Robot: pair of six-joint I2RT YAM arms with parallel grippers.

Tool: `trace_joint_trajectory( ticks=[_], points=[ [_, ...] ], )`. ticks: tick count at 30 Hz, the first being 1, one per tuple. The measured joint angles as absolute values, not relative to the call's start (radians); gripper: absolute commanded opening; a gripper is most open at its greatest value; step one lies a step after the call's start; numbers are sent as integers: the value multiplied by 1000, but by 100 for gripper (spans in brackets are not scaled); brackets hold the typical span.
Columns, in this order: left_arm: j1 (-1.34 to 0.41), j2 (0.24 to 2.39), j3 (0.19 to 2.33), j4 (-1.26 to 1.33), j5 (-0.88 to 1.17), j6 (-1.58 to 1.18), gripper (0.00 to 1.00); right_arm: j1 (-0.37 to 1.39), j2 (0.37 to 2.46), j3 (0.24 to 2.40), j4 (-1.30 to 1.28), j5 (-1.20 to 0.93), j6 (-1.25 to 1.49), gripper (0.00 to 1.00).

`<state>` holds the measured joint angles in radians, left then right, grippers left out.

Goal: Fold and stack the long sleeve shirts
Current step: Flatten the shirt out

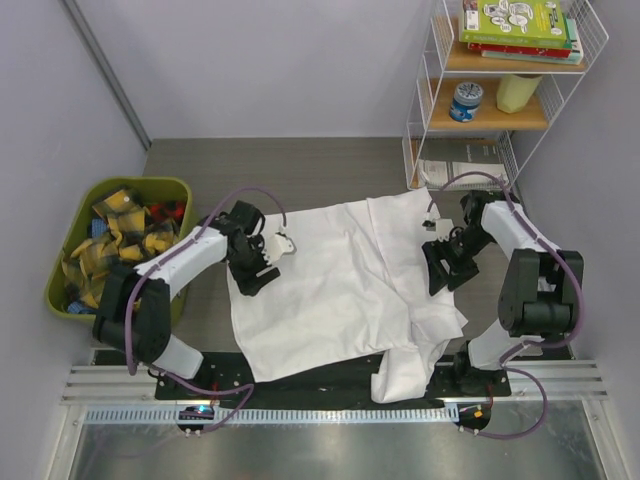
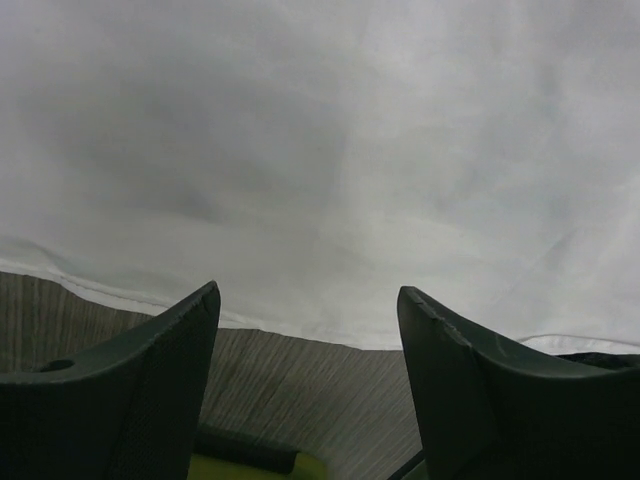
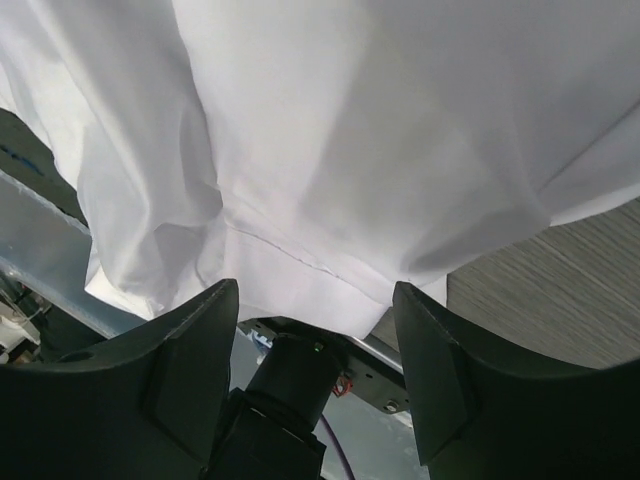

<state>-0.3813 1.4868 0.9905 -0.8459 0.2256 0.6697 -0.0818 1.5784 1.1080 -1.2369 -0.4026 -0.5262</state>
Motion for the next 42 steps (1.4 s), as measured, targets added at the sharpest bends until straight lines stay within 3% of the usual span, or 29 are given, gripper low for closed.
trace_joint_trajectory(
  ticks=[10, 15, 17, 18, 20, 24, 28, 33, 38, 42],
  points=[
    [-377, 1621, 928, -760, 57, 723, 53, -72, 1655, 1078, -1175, -308, -461, 69],
    [-332, 1623, 928, -756, 15, 754, 53, -72, 1659, 1058, -1174, -277, -450, 63],
    [-291, 1623, 928, -755, 6, 772, 58, -72, 1669, 1058, -1172, -278, -445, 48],
    [-274, 1623, 929, -754, 3, 777, 60, -72, 1679, 1058, -1173, -281, -445, 35],
    [-253, 1622, 930, -754, 4, 782, 61, -72, 1703, 1060, -1174, -300, -446, 27],
    [-246, 1617, 937, -759, 28, 777, 62, -71, 1727, 1061, -1192, -352, -459, 1],
    [-247, 1597, 946, -760, 53, 769, 62, -69, 1711, 1073, -1216, -395, -475, 1],
    [-247, 1557, 947, -765, 83, 764, 69, -68, 1601, 1132, -1258, -473, -514, 1],
    [-247, 1514, 989, -801, 148, 739, 71, -2, 1531, 1361, -1250, -579, -487, 1],
    [-247, 1498, 1078, -823, 210, 688, 71, 149, 1636, 1651, -1143, -575, -391, 1]
  ],
)
